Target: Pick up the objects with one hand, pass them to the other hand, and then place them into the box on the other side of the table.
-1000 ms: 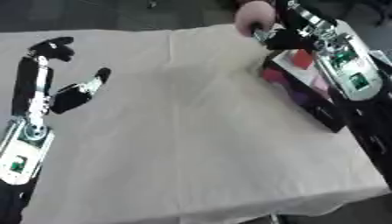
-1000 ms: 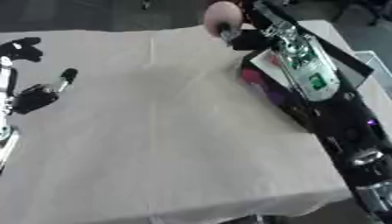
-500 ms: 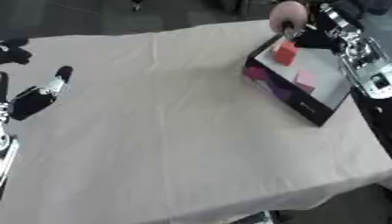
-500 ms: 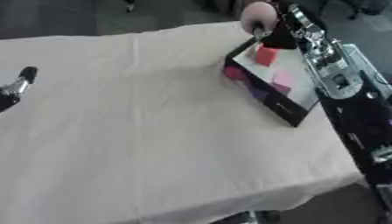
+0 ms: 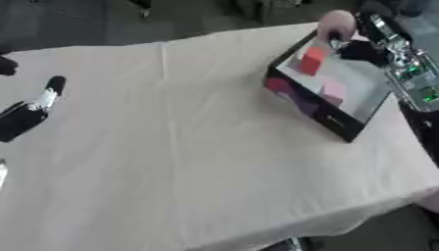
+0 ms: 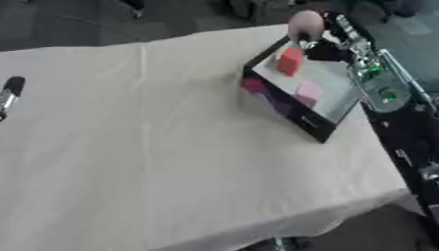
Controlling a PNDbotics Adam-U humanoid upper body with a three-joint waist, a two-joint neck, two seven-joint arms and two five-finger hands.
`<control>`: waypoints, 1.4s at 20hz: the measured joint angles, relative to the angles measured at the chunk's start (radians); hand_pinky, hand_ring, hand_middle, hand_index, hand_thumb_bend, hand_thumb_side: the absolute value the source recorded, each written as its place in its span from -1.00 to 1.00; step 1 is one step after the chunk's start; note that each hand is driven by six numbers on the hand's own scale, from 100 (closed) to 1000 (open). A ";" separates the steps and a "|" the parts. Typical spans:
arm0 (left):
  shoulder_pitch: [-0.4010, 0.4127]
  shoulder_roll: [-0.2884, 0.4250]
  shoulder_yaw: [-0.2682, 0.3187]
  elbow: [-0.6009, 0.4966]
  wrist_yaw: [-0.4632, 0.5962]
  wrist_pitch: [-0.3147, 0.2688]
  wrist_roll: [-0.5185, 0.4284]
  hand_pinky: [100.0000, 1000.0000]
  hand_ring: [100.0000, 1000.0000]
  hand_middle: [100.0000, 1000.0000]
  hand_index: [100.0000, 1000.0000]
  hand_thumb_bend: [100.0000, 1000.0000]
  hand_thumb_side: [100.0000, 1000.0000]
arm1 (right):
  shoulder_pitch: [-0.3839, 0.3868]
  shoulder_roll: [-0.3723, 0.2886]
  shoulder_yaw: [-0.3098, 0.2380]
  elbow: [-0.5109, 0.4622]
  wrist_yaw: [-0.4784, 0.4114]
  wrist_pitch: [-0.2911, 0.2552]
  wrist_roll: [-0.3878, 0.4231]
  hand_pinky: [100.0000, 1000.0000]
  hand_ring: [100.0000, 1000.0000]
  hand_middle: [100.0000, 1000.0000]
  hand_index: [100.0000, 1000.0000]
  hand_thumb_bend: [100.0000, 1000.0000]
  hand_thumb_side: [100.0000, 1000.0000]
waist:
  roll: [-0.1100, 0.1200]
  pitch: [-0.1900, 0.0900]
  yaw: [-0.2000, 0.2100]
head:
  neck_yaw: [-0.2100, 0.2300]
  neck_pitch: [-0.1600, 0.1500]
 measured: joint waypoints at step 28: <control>0.037 0.009 0.072 -0.058 0.076 0.026 0.067 0.54 0.09 0.00 0.52 -0.10 -0.07 | 0.072 0.024 -0.070 -0.109 -0.168 -0.104 -0.155 1.00 1.00 1.00 1.00 -1.00 0.02 | -0.001 0.016 0.013 | 0.056 -0.007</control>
